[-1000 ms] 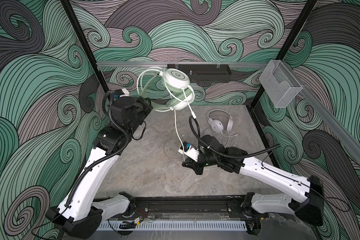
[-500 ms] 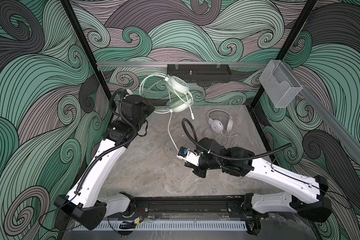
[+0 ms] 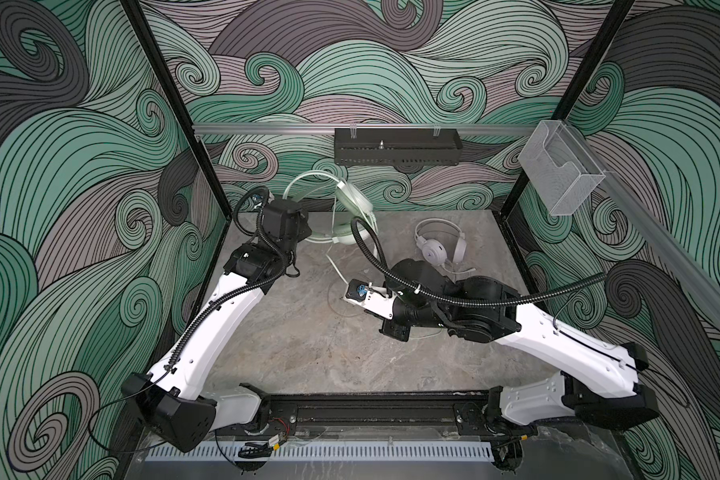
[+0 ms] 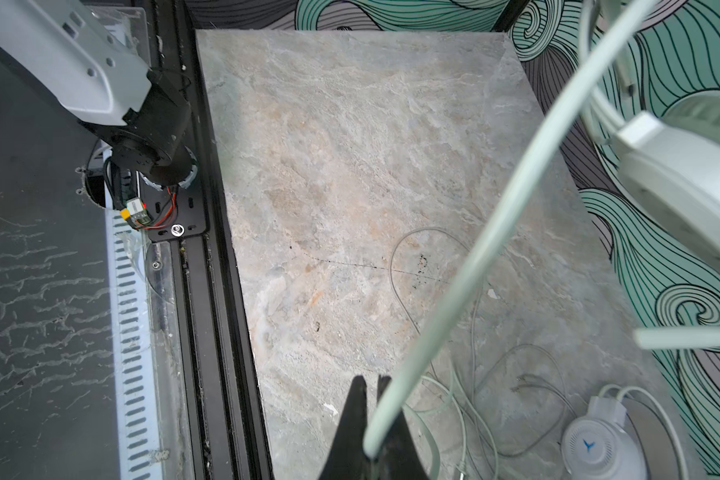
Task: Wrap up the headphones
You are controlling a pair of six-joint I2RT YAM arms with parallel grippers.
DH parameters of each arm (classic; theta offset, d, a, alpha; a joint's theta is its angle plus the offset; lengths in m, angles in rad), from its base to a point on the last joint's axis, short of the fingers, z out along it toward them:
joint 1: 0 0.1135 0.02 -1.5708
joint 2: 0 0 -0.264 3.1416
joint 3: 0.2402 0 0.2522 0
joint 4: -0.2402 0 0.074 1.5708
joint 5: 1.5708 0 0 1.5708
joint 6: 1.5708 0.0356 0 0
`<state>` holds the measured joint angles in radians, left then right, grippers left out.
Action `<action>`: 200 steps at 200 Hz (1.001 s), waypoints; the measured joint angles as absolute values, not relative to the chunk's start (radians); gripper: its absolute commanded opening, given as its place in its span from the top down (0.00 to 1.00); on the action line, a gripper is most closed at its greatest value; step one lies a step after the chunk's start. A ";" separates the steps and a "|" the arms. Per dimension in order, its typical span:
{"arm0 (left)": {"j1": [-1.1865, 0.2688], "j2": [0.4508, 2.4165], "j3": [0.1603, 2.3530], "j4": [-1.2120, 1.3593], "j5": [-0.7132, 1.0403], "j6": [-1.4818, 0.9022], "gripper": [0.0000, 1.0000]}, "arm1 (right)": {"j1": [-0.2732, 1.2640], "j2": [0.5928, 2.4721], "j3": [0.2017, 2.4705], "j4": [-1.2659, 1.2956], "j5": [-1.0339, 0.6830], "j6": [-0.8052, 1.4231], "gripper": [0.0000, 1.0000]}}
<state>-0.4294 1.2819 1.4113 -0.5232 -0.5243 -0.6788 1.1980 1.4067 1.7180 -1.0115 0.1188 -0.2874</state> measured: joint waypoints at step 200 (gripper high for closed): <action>-0.494 1.081 1.214 -0.635 -0.215 -0.221 1.00 | 0.894 1.546 2.074 -1.177 0.354 -0.382 1.00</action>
<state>-0.4938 1.0813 1.2137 -0.6350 -0.2153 -0.2207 0.8936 1.5463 2.0743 -1.1767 0.3538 -0.3824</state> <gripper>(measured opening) 0.061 0.064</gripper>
